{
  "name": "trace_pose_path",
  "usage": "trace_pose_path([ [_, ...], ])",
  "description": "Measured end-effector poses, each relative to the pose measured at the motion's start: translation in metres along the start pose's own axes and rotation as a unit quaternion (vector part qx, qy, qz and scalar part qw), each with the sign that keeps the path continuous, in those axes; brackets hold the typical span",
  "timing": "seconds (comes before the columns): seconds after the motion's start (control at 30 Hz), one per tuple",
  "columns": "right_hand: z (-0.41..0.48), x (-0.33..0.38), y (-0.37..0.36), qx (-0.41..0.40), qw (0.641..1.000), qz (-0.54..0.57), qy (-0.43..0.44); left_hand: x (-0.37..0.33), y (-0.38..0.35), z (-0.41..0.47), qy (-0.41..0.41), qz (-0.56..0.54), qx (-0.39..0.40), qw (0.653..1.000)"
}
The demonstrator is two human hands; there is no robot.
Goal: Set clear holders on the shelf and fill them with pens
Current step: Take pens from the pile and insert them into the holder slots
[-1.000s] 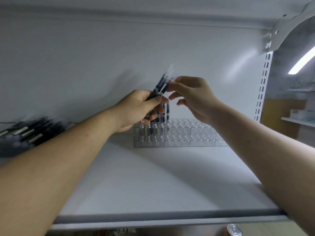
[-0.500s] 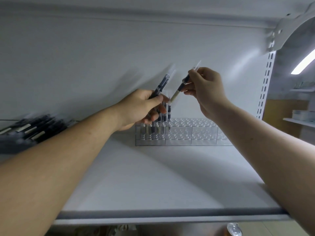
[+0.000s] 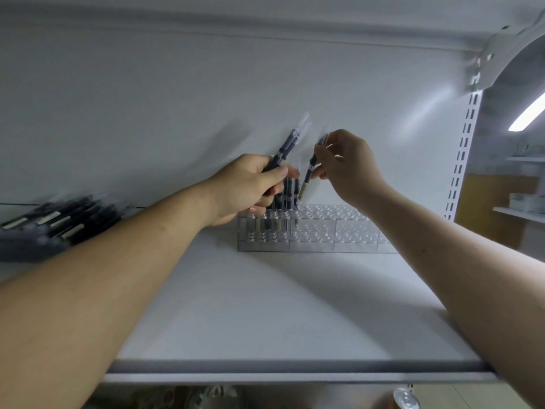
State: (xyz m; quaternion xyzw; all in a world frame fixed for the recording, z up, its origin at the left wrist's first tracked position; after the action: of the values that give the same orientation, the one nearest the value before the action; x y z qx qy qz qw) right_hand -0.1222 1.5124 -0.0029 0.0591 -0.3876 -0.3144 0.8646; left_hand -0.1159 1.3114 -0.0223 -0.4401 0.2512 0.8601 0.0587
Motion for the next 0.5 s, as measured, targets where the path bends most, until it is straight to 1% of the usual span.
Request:
trace_pose_path([
  [0.23, -0.001, -0.003, -0.009, 0.04, 0.998, -0.056, 0.016, 0.001, -0.001, 0.0, 0.001, 0.002, -0.003, 1.0],
  [0.5, 0.0, -0.01, -0.023, 0.1, 0.985, -0.139, -0.018, 0.003, 0.0, 0.001, -0.001, 0.004, -0.01, 1.0],
])
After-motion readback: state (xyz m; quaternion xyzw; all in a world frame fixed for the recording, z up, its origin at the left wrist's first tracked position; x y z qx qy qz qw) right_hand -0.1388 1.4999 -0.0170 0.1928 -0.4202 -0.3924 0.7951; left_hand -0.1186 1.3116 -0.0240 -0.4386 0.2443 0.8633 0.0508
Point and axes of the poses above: each hand's wrist, its own z-axis towards the middle knuckle, its own y-axis out of the back of the hand, x = y × z, the point moved 2 cm from there along z, towards the middle knuckle, and after that the axes turned 7 degrees about -y, right-handed, at the moved point
